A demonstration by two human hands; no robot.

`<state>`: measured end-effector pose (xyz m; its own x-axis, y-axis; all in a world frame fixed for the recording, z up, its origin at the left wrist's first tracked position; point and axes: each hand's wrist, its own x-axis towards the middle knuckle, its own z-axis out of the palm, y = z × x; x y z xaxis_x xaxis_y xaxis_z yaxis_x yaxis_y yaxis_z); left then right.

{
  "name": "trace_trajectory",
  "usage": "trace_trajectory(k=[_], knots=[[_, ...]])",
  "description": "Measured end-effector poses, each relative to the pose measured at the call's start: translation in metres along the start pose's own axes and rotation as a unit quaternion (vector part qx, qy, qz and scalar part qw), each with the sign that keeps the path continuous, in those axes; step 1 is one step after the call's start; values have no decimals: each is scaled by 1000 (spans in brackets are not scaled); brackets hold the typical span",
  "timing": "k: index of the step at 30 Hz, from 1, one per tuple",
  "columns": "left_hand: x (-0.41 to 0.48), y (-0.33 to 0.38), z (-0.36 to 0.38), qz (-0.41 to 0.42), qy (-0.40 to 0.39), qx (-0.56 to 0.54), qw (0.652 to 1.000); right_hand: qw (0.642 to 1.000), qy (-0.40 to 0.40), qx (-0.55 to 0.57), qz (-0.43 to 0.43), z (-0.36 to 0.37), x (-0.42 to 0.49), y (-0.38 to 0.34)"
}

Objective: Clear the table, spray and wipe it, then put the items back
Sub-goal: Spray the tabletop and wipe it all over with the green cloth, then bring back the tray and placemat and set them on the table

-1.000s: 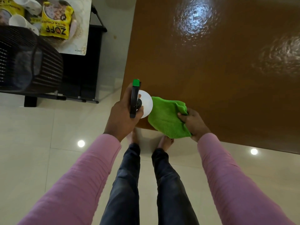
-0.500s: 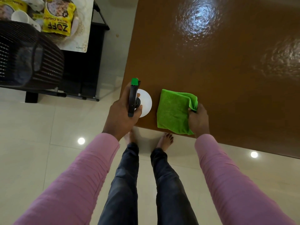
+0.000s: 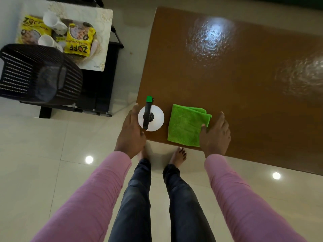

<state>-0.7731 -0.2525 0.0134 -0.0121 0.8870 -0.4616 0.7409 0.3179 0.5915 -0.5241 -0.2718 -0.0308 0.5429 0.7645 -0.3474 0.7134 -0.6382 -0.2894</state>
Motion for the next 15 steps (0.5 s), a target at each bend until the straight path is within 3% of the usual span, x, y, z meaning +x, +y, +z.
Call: trace_trajectory(k=[15], knots=[[-90, 73, -69, -19, 46, 154, 987, 986, -20, -17, -168, -111, -91, -55]])
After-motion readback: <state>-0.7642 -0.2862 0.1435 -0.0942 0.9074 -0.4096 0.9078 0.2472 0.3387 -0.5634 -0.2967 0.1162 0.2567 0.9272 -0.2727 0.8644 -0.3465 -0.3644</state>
